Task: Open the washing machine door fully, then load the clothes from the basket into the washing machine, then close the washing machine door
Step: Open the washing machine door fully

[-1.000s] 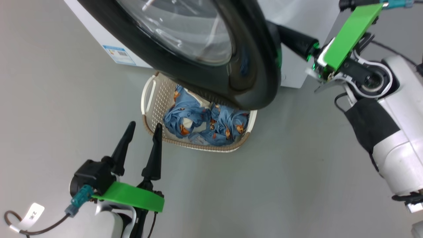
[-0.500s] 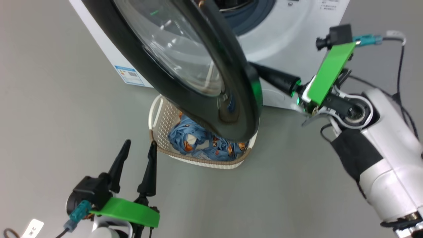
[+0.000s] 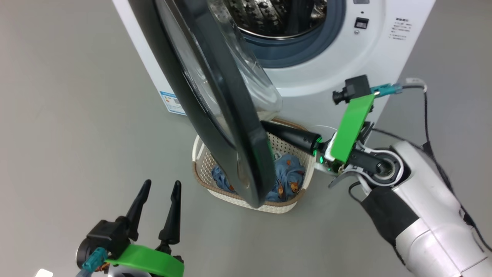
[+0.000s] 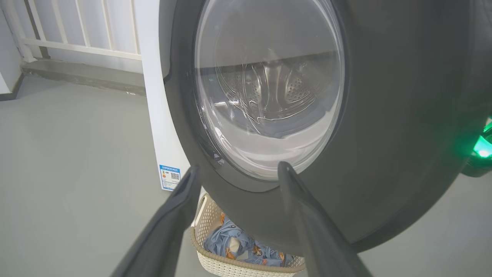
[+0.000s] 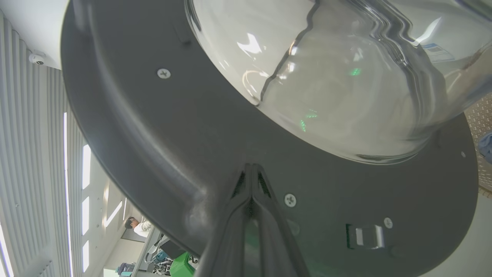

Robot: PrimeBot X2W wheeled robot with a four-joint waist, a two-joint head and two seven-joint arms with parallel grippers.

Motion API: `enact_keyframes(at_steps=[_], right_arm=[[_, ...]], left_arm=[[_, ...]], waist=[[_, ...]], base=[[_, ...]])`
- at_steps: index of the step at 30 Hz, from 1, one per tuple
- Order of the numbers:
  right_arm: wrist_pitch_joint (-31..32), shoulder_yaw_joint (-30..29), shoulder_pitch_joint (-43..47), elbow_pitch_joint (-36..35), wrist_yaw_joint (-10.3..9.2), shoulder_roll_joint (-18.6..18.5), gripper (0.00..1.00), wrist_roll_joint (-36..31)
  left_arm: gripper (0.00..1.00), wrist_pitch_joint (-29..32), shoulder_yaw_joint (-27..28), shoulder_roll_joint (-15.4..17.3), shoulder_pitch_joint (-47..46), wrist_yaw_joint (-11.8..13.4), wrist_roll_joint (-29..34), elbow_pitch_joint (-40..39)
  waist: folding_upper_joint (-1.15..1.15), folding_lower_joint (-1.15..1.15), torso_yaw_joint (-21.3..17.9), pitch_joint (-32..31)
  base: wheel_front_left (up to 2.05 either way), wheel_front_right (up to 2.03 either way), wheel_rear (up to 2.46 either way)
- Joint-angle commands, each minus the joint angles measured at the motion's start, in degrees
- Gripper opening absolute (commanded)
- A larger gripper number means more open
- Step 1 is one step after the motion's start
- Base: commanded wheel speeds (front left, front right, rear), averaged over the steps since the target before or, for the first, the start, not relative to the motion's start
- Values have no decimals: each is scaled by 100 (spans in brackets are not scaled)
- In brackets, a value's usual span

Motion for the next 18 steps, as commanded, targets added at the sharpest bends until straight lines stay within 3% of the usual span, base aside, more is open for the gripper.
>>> enact_keyframes(at_steps=[1, 18], right_arm=[[51, 121, 101, -215, 10, 223, 0, -36], [62, 215, 345, -380, 10, 515, 0, -151]], left_arm=[[100, -37, 219, 94, -12, -15, 77, -111], [100, -37, 388, 94, 107, -15, 138, -135]], waist=[[0, 0, 111, -95], [0, 0, 344, -195]], base=[[0, 0, 0], [0, 0, 0]])
